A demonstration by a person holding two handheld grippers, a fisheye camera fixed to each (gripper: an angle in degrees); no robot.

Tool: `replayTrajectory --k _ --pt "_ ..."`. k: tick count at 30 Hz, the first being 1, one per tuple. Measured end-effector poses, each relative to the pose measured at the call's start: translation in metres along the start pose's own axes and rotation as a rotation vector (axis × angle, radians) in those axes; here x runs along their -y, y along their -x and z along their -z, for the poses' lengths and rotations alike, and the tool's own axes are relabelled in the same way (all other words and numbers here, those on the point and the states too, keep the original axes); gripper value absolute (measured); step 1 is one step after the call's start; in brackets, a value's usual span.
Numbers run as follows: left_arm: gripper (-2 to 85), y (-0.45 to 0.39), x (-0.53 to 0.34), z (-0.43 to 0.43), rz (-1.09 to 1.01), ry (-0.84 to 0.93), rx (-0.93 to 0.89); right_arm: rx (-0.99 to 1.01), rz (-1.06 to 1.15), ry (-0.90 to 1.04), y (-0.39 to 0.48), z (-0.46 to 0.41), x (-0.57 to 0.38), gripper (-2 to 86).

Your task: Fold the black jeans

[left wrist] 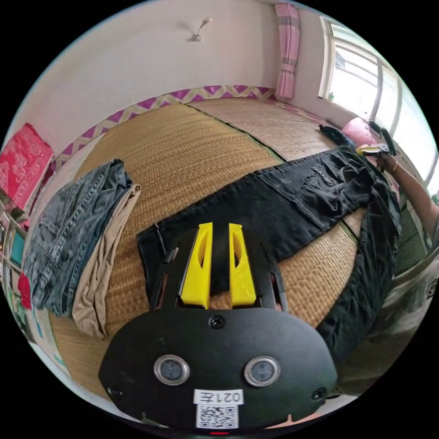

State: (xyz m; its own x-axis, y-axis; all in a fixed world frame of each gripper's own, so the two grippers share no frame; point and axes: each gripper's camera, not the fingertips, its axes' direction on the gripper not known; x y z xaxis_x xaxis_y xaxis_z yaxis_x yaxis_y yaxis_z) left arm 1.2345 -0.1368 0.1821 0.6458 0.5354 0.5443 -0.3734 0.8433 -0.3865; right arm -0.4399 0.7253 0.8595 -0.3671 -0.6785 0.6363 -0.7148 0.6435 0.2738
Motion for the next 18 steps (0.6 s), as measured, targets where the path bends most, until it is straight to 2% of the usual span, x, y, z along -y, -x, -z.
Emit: replayTrajectory --k 2,4,6,9,15,18 --pt "6.0 -0.001 0.015 -0.025 -0.022 0.082 0.036 0.016 0.035 0.105 0.001 -0.036 0.026 5.8" --pt "4.8 0.003 0.019 -0.035 -0.023 0.065 0.012 -0.033 0.072 0.273 0.005 -0.090 0.046 4.8" --pt "4.0 0.023 0.027 -0.045 0.064 0.070 -0.050 -0.054 0.053 0.179 -0.001 -0.088 0.056 4.4" --pt "2.6 0.035 0.039 -0.056 0.116 0.064 -0.084 -0.059 -0.041 0.146 -0.014 -0.102 0.072 3.7" --pt "0.1 0.032 0.052 -0.061 0.153 0.077 -0.060 -0.095 -0.125 0.128 -0.006 -0.117 0.088 1.5" --pt "-0.8 0.024 0.031 -0.039 0.146 0.085 0.055 -0.062 -0.130 0.083 0.005 -0.091 0.073 0.1"
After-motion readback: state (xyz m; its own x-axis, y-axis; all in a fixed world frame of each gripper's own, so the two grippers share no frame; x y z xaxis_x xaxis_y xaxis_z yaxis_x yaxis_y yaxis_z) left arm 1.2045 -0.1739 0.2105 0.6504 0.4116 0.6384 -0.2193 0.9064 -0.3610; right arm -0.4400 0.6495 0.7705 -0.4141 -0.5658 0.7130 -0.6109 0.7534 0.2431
